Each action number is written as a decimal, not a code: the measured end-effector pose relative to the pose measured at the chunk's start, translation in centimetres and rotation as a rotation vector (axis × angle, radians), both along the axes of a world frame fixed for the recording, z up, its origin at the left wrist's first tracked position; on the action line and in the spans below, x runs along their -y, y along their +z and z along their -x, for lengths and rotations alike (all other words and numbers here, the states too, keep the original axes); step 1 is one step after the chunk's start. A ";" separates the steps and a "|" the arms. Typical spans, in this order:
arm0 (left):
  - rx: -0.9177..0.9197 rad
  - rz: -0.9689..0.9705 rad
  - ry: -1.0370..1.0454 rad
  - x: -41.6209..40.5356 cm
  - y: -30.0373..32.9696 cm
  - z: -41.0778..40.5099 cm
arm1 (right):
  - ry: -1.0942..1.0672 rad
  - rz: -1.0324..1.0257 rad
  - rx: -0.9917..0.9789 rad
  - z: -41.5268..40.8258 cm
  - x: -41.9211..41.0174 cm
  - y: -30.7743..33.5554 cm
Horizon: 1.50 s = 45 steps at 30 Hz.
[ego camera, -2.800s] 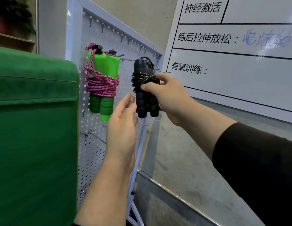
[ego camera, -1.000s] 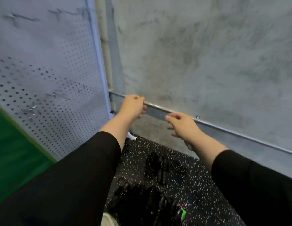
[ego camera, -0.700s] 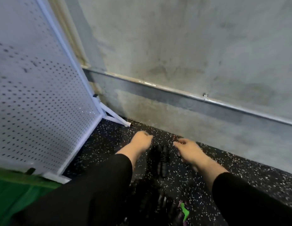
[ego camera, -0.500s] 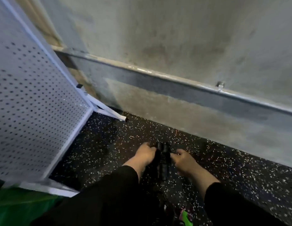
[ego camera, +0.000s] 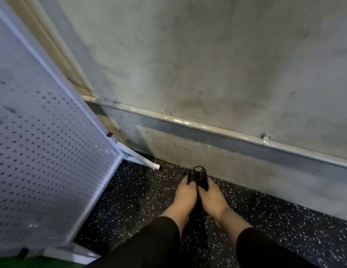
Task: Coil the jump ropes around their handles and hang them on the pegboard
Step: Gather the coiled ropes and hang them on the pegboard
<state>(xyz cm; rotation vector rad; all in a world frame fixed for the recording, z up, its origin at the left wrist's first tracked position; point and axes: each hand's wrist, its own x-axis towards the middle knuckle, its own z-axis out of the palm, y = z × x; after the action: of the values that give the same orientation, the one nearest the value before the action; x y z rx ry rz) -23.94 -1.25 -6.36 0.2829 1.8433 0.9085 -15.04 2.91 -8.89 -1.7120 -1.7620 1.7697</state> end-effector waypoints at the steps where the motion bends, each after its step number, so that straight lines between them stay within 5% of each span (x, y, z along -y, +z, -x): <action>1: -0.027 -0.066 0.027 0.2 1.9 0.6 | 0.008 -0.070 -0.031 0.7 0.1 1.8; 7: -0.267 -0.445 0.187 3.7 16.3 3.5 | -0.037 -0.430 -0.252 4.1 2.6 17.4; 17: -0.341 -0.857 0.446 13.6 35.6 5.4 | 0.123 -0.622 -0.570 5.3 11.2 40.2; 31: -0.362 -1.181 0.559 20.3 47.2 8.7 | 0.226 -0.693 -0.784 10.0 16.3 52.7; 45: -0.393 -1.362 0.509 19.7 53.9 14.2 | 0.388 -0.792 -0.706 18.2 14.7 61.7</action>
<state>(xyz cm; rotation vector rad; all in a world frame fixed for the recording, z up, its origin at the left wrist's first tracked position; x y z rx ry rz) -38.16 -20.91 47.54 0.8724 1.3285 2.5353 -33.23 -11.77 52.84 -0.3976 -2.0610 1.2302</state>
